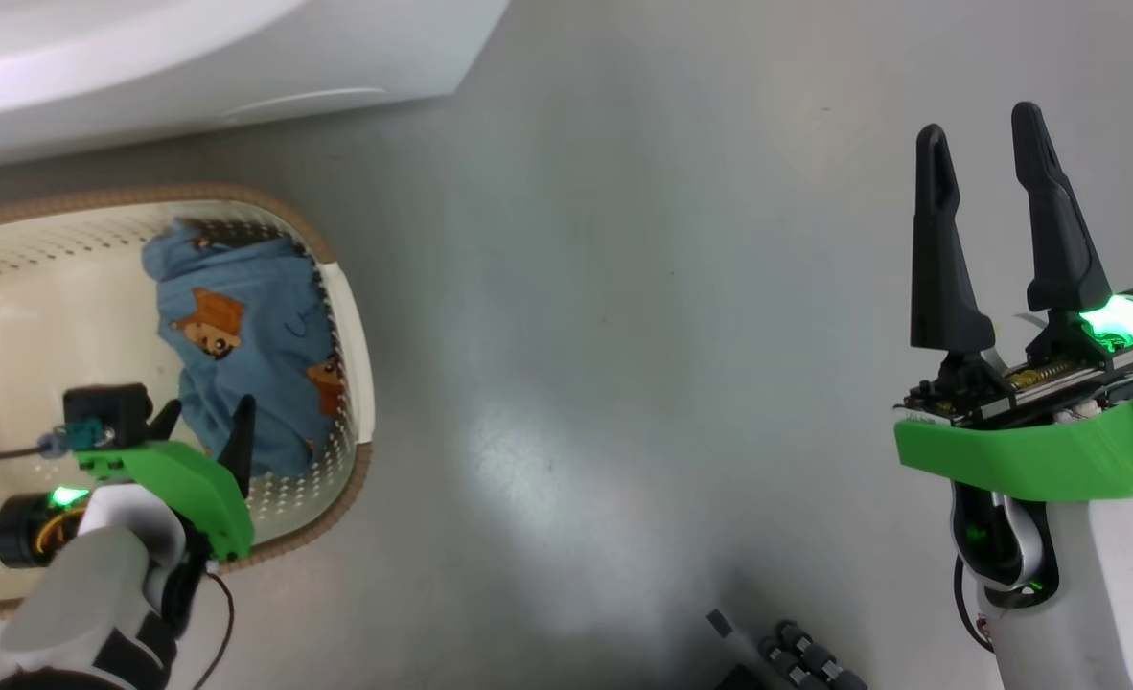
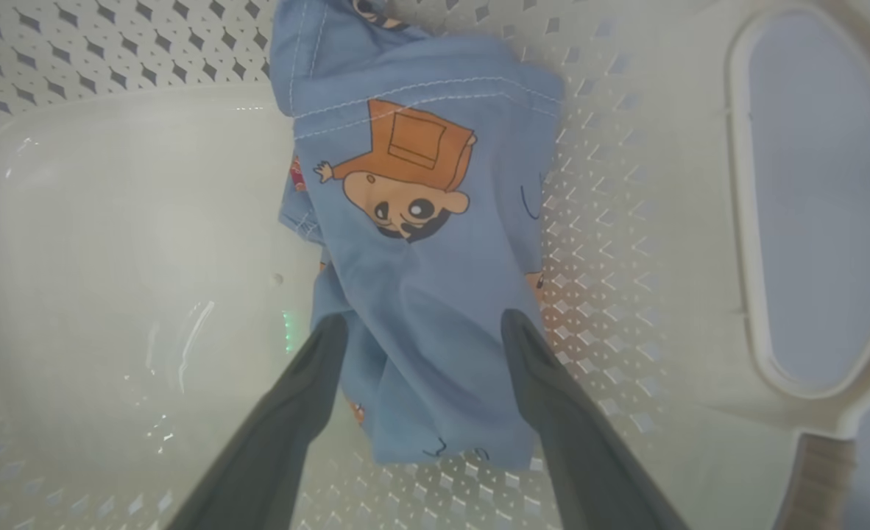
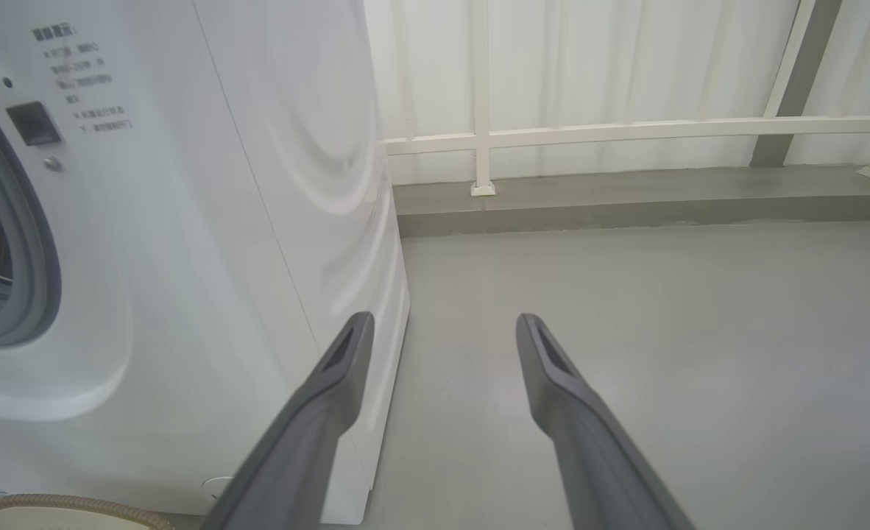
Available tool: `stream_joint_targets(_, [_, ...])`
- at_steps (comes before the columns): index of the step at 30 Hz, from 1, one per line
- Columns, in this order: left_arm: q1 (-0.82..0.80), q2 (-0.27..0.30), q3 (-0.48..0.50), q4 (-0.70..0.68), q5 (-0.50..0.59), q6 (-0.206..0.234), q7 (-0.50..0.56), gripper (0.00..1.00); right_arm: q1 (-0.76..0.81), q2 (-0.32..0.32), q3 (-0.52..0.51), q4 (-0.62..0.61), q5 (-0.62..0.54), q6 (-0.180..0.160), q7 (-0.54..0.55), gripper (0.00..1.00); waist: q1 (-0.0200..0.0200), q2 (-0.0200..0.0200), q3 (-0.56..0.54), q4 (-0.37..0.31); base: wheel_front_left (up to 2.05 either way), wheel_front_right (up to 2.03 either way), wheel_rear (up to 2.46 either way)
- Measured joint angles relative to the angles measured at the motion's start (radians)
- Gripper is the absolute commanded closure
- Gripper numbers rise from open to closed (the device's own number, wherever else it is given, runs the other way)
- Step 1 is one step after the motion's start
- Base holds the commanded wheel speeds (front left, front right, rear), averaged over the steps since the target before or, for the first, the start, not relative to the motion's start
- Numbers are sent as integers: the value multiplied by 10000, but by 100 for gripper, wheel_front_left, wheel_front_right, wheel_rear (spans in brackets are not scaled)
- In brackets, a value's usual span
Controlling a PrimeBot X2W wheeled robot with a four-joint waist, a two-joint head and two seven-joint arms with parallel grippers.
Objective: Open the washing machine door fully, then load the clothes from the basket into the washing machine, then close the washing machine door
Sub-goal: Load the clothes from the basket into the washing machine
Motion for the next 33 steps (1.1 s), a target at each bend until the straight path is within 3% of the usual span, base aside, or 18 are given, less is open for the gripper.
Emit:
stream_joint_targets(11, [-466, 520, -1028, -424, -1363, 0, 1055, 0, -191, 2, 238, -50, 261, 0, 0, 0, -1, 0, 427, -391, 0, 0, 0])
stream_joint_targets(24, [-941, 1087, -2184, -460, -2495, 0, 1417, 0, -193, 8, 345, -148, 286, 0, 0, 0, -1, 0, 786, -793, 0, 0, 0])
stream_joint_targets(25, [-960, 1108, -2243, -391, -2564, 0, 1417, 22, -193, 8, 349, -151, 286, 0, 0, 0, -1, 0, 790, -815, 0, 0, 0])
stream_joint_targets(26, [-1056, 1112, -2364, -307, -2694, 0, 1417, 78, -193, 8, 349, -155, 286, 0, 0, 0, 0, 0, 775, -832, 0, 0, 0])
stream_joint_targets(27, [-1094, 1110, -2429, -295, -2750, 0, 1415, 100, -193, 8, 349, -157, 286, 0, 0, 0, -1, 0, 762, -832, 0, 0, 0])
stream_joint_targets(33, [-1108, 1057, -2759, -288, -3179, 0, 1162, 100, -193, 10, 309, -155, 234, 0, 0, 0, -1, 0, 602, -750, 0, 0, 0])
